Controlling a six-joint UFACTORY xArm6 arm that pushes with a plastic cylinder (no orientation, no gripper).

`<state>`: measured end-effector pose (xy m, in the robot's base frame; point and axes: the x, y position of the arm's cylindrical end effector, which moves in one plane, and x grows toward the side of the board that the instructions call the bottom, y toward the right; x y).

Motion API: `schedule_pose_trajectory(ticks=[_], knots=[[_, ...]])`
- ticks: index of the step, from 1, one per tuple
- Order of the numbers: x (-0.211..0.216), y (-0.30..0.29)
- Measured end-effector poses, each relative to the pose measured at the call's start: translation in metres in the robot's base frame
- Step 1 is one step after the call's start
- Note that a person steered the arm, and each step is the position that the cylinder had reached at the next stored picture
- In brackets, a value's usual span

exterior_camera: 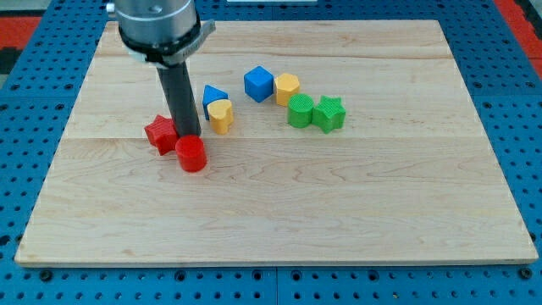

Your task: Move the yellow heart in between the blue blocks

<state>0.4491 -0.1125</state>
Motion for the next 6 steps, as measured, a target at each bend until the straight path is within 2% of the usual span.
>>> schedule_pose_trajectory(ticks=[2,3,4,5,6], knots=[[0.003,0.033],[-0.027,0.036],[-0.041,0.065],[-0.026,0.068],[-0.005,0.117]])
